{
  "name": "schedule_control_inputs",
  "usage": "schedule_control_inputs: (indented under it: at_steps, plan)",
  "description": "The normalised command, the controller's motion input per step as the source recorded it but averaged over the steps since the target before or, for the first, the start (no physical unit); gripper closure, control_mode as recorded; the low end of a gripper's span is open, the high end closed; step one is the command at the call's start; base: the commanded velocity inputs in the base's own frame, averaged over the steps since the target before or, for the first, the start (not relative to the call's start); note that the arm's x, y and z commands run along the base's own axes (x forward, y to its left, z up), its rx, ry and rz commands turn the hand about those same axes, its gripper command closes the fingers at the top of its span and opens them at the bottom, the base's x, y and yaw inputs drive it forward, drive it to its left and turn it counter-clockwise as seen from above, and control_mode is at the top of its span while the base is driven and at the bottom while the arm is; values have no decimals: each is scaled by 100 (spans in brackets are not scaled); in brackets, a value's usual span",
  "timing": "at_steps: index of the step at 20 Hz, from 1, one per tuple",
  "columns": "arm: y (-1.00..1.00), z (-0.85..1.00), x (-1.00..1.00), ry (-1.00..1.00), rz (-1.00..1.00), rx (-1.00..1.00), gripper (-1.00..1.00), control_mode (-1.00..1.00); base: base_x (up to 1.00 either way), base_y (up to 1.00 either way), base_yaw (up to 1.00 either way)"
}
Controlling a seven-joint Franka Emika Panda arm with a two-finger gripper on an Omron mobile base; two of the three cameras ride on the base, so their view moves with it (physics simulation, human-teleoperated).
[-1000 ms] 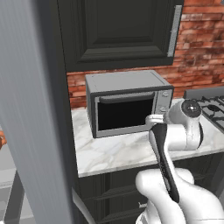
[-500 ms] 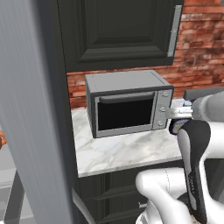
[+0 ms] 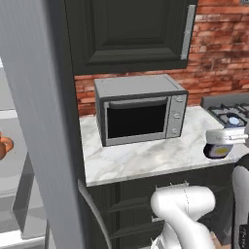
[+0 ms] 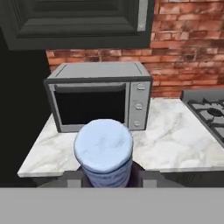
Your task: Place the mayonnaise and condiment bottle from the counter to the top shelf of the fridge. If the existing items in the fridge are on the top shelf, move them to other shelves.
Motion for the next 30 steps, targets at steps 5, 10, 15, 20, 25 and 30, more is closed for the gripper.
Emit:
schedule_control_inputs:
  at_steps: [5, 10, 15, 20, 25, 30]
  plan:
    - [0, 0, 0, 0, 0, 0, 100, 100, -100, 0, 14]
    - [0, 0, 0, 0, 0, 0, 100, 100, -100, 13, 28]
    - [0, 0, 0, 0, 0, 0, 100, 100, -93, 83, 25]
    - [0, 0, 0, 0, 0, 0, 100, 100, -41, 100, 5]
    - [0, 0, 0, 0, 0, 0, 100, 100, -1, 100, 0]
    - [0, 0, 0, 0, 0, 0, 100, 100, 9, 100, 0]
